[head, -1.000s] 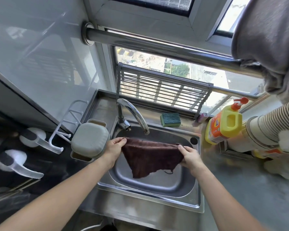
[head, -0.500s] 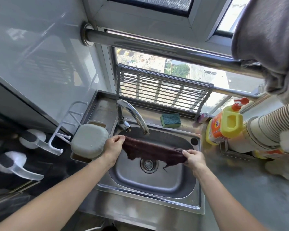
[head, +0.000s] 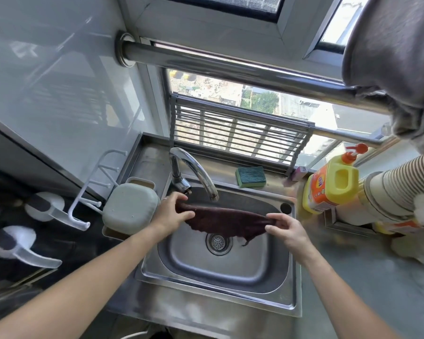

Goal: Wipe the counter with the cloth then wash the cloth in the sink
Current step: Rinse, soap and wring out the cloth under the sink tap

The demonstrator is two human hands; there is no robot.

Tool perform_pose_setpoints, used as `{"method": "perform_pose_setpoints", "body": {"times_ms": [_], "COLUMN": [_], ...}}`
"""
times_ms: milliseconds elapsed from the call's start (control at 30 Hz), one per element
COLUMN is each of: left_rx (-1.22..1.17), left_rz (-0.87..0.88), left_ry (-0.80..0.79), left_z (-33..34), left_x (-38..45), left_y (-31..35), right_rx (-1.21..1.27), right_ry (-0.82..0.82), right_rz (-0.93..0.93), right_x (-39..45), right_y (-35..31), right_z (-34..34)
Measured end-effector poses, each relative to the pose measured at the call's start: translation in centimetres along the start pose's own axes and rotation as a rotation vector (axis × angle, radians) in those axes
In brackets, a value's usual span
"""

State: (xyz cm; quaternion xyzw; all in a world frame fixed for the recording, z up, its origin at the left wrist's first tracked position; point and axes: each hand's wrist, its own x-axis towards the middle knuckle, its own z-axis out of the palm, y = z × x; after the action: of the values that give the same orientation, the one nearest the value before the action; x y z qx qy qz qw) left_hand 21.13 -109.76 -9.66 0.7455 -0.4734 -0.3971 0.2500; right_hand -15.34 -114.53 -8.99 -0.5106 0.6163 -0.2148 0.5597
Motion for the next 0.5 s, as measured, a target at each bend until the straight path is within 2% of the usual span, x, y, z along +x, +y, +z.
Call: {"method": "perform_pose_setpoints", "body": {"times_ms": [67, 167, 200, 267, 333, 400, 500], "left_rx": [0.231, 0.312, 0.301, 0.245, -0.013, -0.299, -0.452], "left_rz": [0.112, 0.197, 0.213, 0.209, 0.137, 0.08, 0.044], "left_ry": [0.008, 0.119, 0.155, 0.163, 0.025, -0.108, -0.026], "left_z": [-0.2, -0.2, -0.2, -0.4, -0.9, -1.2, -0.9], "left_x": [0.1, -0.3, -0.4, -0.3, -0.3, -0.2, -0.2], "left_y": [0.0, 0.5, 0.6, 0.6, 1.0, 1.5, 2.2], "right_rx": [-0.281, -0.46, -0.419, -0.146, 0.174, 0.383, 0.489], "right_ry": [0.041, 0.161, 0.179, 0.141, 0.075, 0.049, 0.075], "right_rz": [-0.07, -0.169, -0.177, -0.114, -0.028, -0.009, -0.044], "right_x": [0.2, 0.3, 0.2, -0.1, -0.4, -0.7, -0.9], "right_y": [0.3, 0.1, -0.1, -1.0, -1.8, -2.9, -3.8], "right_z": [-0.1, 0.1, 0.0, 0.0, -0.2, -0.2, 0.1]}}
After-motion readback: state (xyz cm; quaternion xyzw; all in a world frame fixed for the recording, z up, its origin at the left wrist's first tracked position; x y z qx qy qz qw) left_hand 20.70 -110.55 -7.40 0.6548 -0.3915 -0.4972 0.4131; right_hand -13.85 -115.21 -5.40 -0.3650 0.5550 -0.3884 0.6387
